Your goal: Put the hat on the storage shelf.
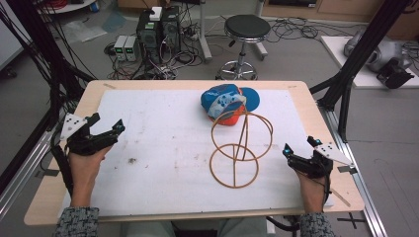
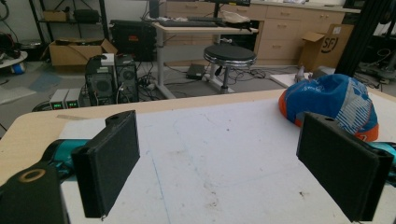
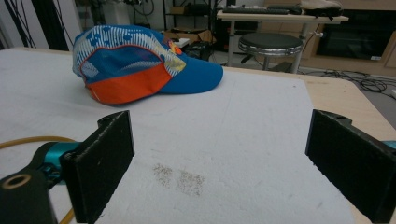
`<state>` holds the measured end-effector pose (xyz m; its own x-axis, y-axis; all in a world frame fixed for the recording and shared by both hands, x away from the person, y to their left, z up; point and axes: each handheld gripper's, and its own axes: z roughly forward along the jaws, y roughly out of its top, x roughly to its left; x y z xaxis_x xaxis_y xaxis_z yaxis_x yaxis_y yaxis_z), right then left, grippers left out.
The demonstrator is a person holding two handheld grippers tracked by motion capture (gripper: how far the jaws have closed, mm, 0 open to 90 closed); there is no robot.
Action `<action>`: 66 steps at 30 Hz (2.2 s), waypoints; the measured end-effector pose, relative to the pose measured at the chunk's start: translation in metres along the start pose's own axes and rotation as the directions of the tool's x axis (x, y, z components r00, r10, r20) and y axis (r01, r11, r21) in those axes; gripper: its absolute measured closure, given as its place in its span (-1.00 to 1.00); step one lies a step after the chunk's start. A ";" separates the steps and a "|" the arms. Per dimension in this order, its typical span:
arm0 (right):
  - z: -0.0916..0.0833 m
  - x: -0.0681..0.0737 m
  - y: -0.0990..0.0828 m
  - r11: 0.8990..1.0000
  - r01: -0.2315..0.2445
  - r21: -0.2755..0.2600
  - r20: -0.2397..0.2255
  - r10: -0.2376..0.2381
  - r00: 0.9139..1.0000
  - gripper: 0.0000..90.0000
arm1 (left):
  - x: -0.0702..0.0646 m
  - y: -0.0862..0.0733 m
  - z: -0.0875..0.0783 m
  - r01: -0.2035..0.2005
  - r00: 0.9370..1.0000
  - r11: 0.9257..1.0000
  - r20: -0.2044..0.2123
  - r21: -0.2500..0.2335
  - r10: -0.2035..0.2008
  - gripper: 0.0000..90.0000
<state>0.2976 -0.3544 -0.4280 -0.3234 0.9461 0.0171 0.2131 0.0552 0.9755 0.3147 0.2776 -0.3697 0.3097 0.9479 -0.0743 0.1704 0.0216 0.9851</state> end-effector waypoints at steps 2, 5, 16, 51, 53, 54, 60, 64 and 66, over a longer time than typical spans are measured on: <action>-0.001 0.000 0.001 1.000 -0.007 -0.005 0.000 0.007 1.000 -0.85 | -0.001 0.001 0.001 0.001 1.000 1.000 0.009 0.001 -0.001 -0.70; -0.002 -0.002 0.003 1.000 -0.016 -0.015 -0.005 0.016 1.000 -0.85 | -0.001 0.002 0.003 0.003 1.000 1.000 0.011 -0.002 -0.003 -0.70; 0.019 -0.018 0.022 1.000 -0.017 -0.003 -0.060 0.017 0.998 -0.84 | 0.007 0.007 0.002 0.025 1.000 0.999 0.010 -0.022 -0.025 -0.70; 0.168 0.022 0.159 0.997 0.069 -0.038 -0.400 -0.079 0.913 -0.68 | 0.014 0.008 -0.007 0.065 0.995 0.997 0.074 -0.044 -0.062 -0.70; 0.178 0.029 0.160 0.996 0.082 -0.044 -0.417 -0.093 0.904 -0.68 | 0.014 0.008 -0.008 0.066 0.995 0.997 0.078 -0.044 -0.063 -0.70; 0.188 0.034 0.159 0.997 0.073 -0.032 -0.454 -0.080 0.888 -0.68 | 0.014 0.008 -0.008 0.071 0.994 0.996 0.084 -0.045 -0.067 -0.70; 0.214 0.047 0.144 0.994 0.103 -0.019 -0.511 -0.098 0.854 -0.68 | 0.014 0.010 -0.011 0.070 0.994 0.996 0.087 -0.056 -0.065 -0.70; 0.224 0.052 0.136 0.994 0.108 0.002 -0.523 -0.091 0.847 -0.68 | 0.015 0.010 -0.013 0.070 0.994 0.996 0.083 -0.057 -0.065 -0.70; 0.229 0.054 0.131 0.993 0.117 0.016 -0.530 -0.090 0.843 -0.68 | 0.015 0.010 -0.013 0.068 0.995 0.996 0.083 -0.056 -0.063 -0.70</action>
<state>0.5196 -0.2233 -0.3500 -0.7805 0.6237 0.0426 0.1889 0.1705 0.9671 0.3087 0.2960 -0.3590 0.3747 0.9152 -0.1486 0.1381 0.1034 0.9850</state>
